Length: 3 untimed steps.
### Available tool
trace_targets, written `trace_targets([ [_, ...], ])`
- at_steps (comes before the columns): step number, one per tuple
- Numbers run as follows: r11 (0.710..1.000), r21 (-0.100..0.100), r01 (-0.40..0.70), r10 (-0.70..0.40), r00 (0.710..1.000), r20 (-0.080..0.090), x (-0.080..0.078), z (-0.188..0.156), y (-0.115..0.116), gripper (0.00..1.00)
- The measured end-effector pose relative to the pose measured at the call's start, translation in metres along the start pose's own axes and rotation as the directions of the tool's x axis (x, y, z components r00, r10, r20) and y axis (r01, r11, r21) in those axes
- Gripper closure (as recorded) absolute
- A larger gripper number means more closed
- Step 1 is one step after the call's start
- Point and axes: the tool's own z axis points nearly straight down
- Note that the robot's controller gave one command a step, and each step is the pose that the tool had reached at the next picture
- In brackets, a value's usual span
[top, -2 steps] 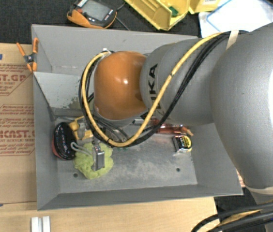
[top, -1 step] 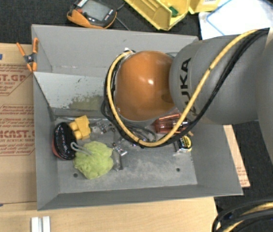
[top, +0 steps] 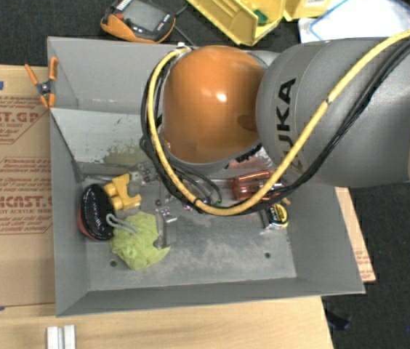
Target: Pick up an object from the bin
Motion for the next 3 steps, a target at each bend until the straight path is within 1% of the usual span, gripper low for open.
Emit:
trace_targets([
  [1,0.999,0.002,-0.051,0.051,0.999,0.005,0.013,0.03,-0.014,0.0],
  [2,0.997,0.003,0.072,-0.072,0.997,0.004,0.015,0.04,-0.005,0.0],
  [3,0.997,0.001,-0.079,0.079,0.997,0.002,-0.01,0.034,-0.009,0.0],
])
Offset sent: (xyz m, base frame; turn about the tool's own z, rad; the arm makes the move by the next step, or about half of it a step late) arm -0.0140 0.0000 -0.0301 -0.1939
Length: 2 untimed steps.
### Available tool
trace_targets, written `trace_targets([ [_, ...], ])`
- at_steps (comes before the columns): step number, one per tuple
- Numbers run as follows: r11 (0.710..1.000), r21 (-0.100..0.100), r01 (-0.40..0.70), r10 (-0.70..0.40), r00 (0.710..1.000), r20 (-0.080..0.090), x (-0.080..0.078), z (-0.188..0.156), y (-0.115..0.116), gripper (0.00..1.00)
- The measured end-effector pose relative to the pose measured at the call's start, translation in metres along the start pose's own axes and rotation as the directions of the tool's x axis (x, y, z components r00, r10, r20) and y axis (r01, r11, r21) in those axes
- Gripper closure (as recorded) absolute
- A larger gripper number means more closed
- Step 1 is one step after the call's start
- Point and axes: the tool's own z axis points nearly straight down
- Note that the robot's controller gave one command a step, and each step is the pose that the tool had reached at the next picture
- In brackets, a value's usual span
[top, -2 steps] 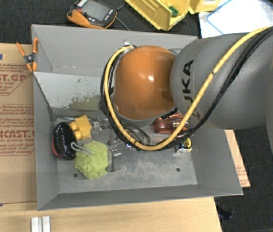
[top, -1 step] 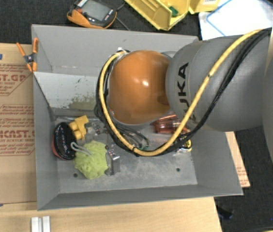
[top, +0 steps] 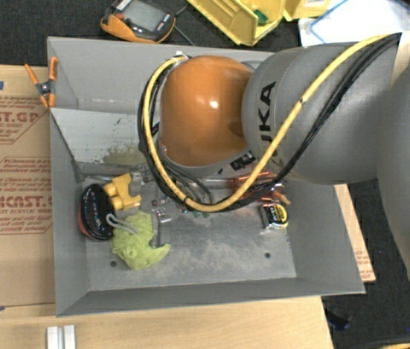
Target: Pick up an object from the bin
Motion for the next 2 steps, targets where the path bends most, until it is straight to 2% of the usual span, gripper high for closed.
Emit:
trace_targets([
  [1,1.0,-0.001,0.021,-0.021,1.0,0.004,0.011,0.021,0.004,0.0],
  [2,0.987,-0.003,-0.158,0.158,0.987,0.007,-0.052,0.043,0.02,0.0],
])
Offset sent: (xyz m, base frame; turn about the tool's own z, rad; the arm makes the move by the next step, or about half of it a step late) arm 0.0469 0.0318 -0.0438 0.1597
